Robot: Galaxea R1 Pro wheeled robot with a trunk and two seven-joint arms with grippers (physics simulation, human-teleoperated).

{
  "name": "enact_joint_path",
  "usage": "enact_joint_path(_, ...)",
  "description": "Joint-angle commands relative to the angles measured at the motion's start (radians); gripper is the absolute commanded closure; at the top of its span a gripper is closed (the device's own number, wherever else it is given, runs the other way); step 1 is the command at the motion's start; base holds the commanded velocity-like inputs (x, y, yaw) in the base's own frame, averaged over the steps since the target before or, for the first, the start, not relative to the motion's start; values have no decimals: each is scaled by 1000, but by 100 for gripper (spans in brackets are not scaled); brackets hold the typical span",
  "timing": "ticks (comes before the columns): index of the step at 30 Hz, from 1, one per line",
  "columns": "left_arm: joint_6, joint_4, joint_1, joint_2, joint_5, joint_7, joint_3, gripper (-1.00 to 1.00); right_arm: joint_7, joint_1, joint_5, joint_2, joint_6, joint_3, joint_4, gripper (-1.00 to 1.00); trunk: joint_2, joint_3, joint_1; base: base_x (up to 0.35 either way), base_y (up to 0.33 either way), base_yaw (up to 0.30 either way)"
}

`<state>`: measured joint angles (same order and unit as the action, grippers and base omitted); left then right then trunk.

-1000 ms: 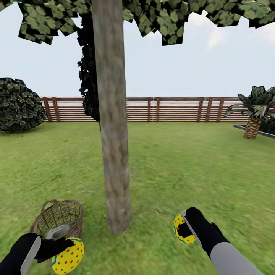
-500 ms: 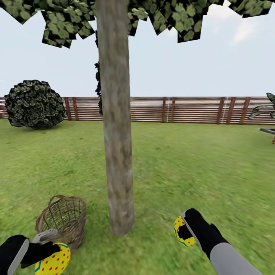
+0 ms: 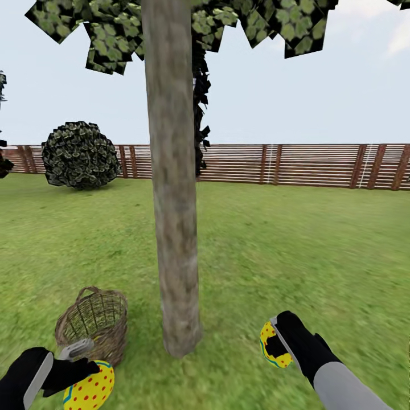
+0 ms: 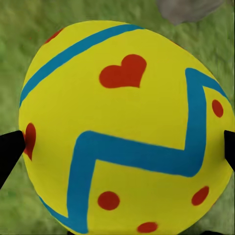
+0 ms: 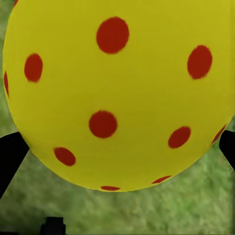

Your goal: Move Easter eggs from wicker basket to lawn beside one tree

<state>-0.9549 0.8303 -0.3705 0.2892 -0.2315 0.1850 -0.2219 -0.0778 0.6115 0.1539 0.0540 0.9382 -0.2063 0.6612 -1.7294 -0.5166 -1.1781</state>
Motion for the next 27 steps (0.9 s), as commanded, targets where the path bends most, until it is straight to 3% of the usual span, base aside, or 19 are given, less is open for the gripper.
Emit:
enact_joint_path(1,-5,1,-1,-4,6,7,-3,100,-8,1,8,4,-1,-2,0,100,-1,-1,0,146,-323,7)
enact_joint_path(2,-5,1,-1,-7,6,7,-3,100,-5,-2,8,13,-28,-1,-31,100,-1,-1,0,146,-323,3)
enact_joint_path(4,-5,1,-1,-10,5,7,-3,100,8,-5,0,75,-156,-1,-127,100,-1,-1,0,146,-323,1)
enact_joint_path(9,-5,1,-1,-10,4,7,-2,100,10,-34,-6,101,-216,-1,-135,100,-1,-1,0,146,-323,0)
enact_joint_path(13,-6,1,-1,-10,4,7,-2,100,7,-100,-5,100,-210,-1,-47,100,-1,-1,0,146,-323,0)
enact_joint_path(16,-6,1,-1,-10,4,7,-2,100,7,-105,-5,95,-109,-2,-45,100,-1,-1,0,146,-323,0)
enact_joint_path(18,-6,1,-1,-10,5,7,-2,100,6,-105,-5,92,-86,-2,-45,100,-1,-1,0,146,-323,0)
enact_joint_path(27,-5,1,-1,-21,6,5,-2,100,4,-106,-9,91,-95,-2,-32,100,-1,-1,0,146,-323,0)
